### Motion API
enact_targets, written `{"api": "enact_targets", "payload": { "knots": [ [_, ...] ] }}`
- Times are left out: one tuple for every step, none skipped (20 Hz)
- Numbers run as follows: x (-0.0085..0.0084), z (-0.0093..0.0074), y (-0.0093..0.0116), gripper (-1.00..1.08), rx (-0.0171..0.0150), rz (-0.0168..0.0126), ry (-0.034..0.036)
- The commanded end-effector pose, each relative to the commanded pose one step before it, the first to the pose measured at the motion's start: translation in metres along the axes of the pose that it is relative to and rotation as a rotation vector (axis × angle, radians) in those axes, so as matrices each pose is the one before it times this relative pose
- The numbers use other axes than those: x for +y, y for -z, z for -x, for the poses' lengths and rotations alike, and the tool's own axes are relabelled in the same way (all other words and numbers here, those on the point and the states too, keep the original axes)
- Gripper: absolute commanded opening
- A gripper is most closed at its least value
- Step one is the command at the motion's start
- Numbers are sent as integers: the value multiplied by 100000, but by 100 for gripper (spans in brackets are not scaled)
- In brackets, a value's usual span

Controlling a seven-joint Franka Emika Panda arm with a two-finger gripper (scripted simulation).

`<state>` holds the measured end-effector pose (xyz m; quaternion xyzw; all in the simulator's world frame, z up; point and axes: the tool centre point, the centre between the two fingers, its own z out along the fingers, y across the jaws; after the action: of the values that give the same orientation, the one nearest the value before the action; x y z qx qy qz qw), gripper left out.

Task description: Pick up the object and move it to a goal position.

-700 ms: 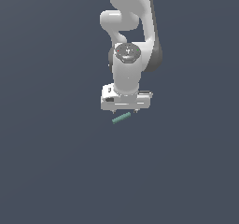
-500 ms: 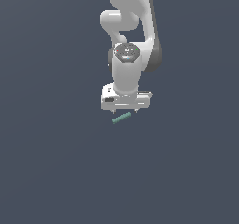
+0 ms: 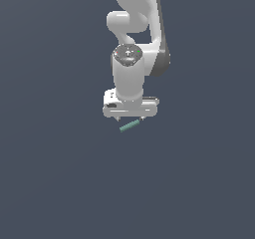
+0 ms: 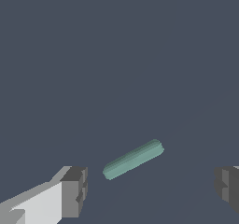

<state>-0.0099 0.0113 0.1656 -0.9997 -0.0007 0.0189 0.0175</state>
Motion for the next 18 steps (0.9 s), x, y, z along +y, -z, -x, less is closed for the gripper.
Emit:
{"api": "enact_targets", "payload": {
  "knots": [
    [-86, 34, -85, 100, -48, -4, -310],
    [-18, 24, -65, 100, 8, -4, -478],
    [-12, 27, -79, 100, 13, -22, -651],
    [-10, 32, -94, 100, 17, -34, -813],
    [-12, 38, -111, 100, 20, -40, -958],
    [-17, 46, -129, 100, 22, -37, -1089],
    [-21, 55, -149, 100, 24, -31, -1221],
    [-24, 64, -167, 100, 26, -27, -1356],
    [-26, 71, -184, 100, 29, -28, -1495],
    [-23, 78, -199, 100, 33, -32, -1645],
    [-21, 86, -214, 100, 37, -35, -1795],
    [-19, 94, -230, 100, 41, -34, -1942],
    [-17, 103, -246, 100, 46, -31, -2087],
    [-14, 112, -262, 100, 51, -28, -2234],
    [-8, 120, -277, 100, 57, -25, -2385],
    [-2, 129, -291, 100, 64, -21, -2536],
    [5, 138, -305, 100, 72, -16, -2687],
    [14, 146, -318, 100, 80, -11, -2833]
  ]
}}
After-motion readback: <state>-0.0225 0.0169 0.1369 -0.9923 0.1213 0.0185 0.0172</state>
